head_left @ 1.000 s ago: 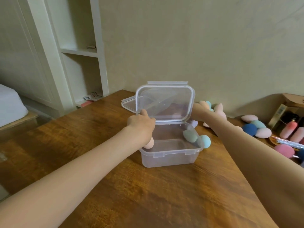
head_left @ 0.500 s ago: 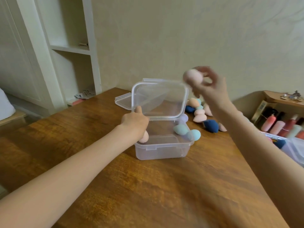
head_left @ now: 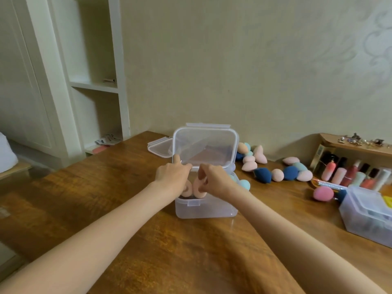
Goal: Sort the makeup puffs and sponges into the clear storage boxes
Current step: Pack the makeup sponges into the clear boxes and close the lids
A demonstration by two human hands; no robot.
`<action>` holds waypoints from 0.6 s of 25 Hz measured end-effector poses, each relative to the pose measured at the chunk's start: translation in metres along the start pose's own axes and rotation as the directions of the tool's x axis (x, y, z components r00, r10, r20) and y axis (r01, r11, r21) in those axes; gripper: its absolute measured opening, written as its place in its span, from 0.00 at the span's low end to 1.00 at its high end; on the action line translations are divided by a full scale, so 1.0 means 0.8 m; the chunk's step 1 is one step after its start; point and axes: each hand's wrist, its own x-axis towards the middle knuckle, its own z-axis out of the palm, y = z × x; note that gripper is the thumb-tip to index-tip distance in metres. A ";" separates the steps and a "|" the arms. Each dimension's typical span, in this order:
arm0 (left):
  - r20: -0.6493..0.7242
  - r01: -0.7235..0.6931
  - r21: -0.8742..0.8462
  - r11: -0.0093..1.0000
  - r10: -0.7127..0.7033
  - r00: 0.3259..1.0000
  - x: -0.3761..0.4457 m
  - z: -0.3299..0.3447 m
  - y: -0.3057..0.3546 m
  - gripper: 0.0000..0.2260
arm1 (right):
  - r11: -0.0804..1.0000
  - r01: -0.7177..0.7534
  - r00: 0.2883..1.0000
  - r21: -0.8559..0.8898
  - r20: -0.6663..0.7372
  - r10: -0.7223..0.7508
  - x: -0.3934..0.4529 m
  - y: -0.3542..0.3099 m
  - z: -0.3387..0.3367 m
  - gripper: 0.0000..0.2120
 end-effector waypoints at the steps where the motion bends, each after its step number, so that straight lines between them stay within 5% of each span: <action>1: -0.018 -0.006 -0.004 1.000 0.006 1.000 0.001 0.003 -0.001 0.20 | 0.999 -0.009 1.000 -0.049 -0.029 0.008 0.000 -0.002 0.003 0.09; 4: 0.056 -0.039 -0.134 0.990 0.047 0.997 -0.004 0.003 -0.004 0.20 | 0.986 -0.073 0.993 -0.153 -0.099 0.058 0.004 -0.002 0.005 0.03; 6: 0.156 -0.102 -0.189 0.977 0.132 0.979 -0.010 -0.004 -0.005 0.24 | 0.974 -0.126 0.989 -0.190 -0.096 0.109 0.007 0.001 0.006 0.11; 11: 0.309 -0.028 0.022 0.999 0.020 0.951 -0.001 -0.019 0.012 0.28 | 0.956 -0.058 0.998 -0.288 -0.034 0.050 -0.003 -0.001 -0.015 0.19; 15: 0.300 -0.045 0.137 0.989 0.002 0.954 0.006 -0.009 0.022 0.28 | 0.973 -0.218 0.948 -0.079 -0.252 0.192 -0.002 0.047 -0.082 0.15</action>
